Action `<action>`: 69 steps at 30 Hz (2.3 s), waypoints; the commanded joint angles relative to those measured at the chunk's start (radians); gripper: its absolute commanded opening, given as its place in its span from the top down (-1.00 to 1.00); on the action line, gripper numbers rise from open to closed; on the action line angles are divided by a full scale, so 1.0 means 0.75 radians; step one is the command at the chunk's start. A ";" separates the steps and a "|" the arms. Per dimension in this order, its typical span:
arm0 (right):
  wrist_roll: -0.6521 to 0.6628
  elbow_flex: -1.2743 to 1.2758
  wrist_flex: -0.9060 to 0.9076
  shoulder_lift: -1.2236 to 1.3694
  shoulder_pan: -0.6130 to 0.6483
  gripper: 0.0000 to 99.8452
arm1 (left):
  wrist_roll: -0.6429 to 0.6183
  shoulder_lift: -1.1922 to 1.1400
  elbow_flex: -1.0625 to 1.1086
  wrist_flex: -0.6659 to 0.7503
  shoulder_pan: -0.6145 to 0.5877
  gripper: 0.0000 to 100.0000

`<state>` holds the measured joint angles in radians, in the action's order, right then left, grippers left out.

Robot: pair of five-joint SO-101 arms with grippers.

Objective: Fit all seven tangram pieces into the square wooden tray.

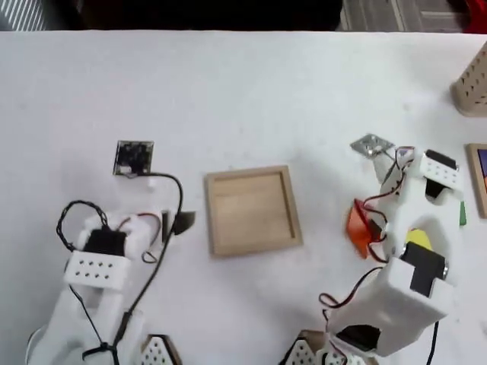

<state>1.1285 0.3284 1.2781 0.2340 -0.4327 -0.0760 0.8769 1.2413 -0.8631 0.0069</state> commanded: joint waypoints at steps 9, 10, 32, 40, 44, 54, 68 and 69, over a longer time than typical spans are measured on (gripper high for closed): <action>0.180 0.102 -0.193 0.109 -0.021 0.35 | -0.008 0.003 -0.012 0.027 0.019 0.36; 0.180 0.102 -0.216 0.132 -0.021 0.44 | -0.008 0.003 -0.012 0.027 0.019 0.36; -0.018 -0.190 0.011 0.191 -0.015 0.96 | 0.051 0.003 -0.010 0.018 0.019 0.36; -0.188 -0.315 0.296 0.024 0.015 0.96 | 0.047 0.003 -0.010 0.027 0.007 0.37; -0.276 -0.311 0.379 -0.154 0.062 0.96 | -0.047 0.005 -0.020 0.031 -0.042 0.36; -0.775 -0.311 0.562 -0.363 0.427 0.96 | -0.155 0.005 -0.033 0.098 -0.177 0.36; -1.536 -0.147 0.236 -0.367 1.145 0.97 | -0.153 0.005 -0.043 0.102 -0.232 0.36; -1.547 -0.119 0.185 -0.363 1.175 0.97 | -0.153 0.005 -0.043 0.102 -0.232 0.36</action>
<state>0.0253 0.2102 1.5113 0.0038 0.3713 -0.1803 0.8769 1.2413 -0.8048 -0.1588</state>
